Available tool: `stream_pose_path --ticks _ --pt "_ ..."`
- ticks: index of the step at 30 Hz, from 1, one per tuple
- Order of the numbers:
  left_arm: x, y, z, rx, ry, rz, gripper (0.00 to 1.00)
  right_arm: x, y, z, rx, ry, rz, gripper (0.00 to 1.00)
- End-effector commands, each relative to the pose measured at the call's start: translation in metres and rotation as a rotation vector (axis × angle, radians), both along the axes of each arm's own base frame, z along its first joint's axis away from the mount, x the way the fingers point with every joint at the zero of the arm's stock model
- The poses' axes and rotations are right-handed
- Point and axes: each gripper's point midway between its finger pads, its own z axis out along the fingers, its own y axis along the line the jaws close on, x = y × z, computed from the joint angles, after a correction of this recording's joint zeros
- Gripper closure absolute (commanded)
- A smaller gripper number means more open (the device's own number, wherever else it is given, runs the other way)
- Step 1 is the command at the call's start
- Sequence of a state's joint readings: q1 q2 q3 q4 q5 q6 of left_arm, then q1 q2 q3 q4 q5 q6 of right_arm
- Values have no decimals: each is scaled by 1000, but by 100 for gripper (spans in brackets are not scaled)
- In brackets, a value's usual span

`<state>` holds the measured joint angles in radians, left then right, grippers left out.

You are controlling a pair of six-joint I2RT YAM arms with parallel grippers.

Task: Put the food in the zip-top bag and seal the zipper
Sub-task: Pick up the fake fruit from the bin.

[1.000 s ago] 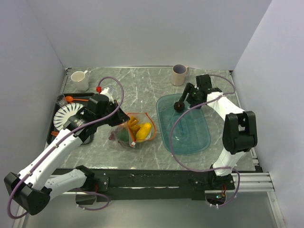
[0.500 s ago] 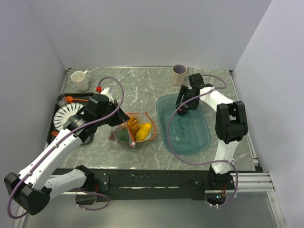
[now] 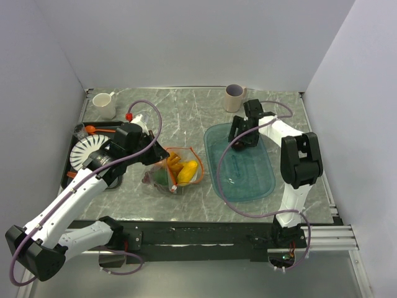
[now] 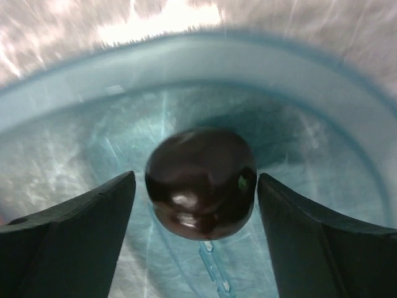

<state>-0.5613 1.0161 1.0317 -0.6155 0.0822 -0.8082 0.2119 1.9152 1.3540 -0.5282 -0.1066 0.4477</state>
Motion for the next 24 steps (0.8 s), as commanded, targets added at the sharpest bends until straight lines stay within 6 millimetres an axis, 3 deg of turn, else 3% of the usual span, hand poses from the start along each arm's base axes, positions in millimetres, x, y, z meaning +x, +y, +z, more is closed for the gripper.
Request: stream_pose_path --ticks 1,5,14,17,22,24 --pt "1 -2 21 -44 -55 -1 99 -2 4 9 -17 -17 28 13" --pt "0 -3 22 -51 -58 -8 99 -1 1 3 -54 -10 19 16" --pt "-1 0 24 -47 -62 -2 99 -1 0 12 -50 -29 3 63" --pt "-1 -1 23 -49 -61 -2 99 -6 4 30 -17 -74 18 76" --pt "0 -2 19 -47 -55 -7 99 -29 24 66 29 -132 107 78" --pt "0 -4 19 -50 -55 -11 99 -45 49 84 68 -175 185 78"
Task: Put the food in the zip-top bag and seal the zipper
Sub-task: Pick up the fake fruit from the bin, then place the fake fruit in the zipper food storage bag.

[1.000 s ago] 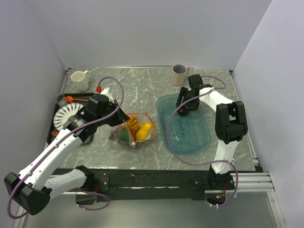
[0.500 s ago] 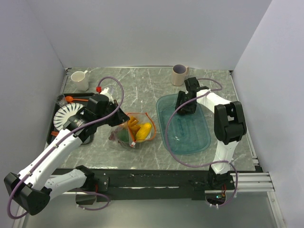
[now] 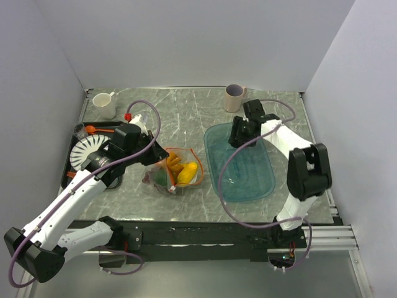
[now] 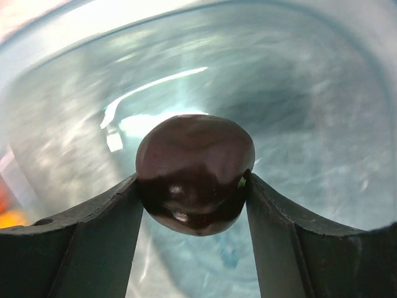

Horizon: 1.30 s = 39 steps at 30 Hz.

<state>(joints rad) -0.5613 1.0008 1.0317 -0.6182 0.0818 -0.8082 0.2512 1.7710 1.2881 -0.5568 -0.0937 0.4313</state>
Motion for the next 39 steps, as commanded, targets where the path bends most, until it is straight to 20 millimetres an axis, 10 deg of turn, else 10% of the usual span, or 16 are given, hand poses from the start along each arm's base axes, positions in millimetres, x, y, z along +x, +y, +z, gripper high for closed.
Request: stream_pose_path --ticks 1,12,20,29,39 --pt "3 -5 16 -44 -46 -10 99 -32 49 52 86 -116 168 78" --pt "5 -6 17 -49 -45 -1 99 -128 137 141 413 -303 400 77" --pt "8 -9 16 -56 -43 -4 99 -172 180 139 446 -260 556 76" --pt "2 -6 23 -61 -54 -9 99 -177 231 123 430 -175 665 67" --pt "4 3 25 -39 -63 34 99 -174 238 149 370 -244 658 4"
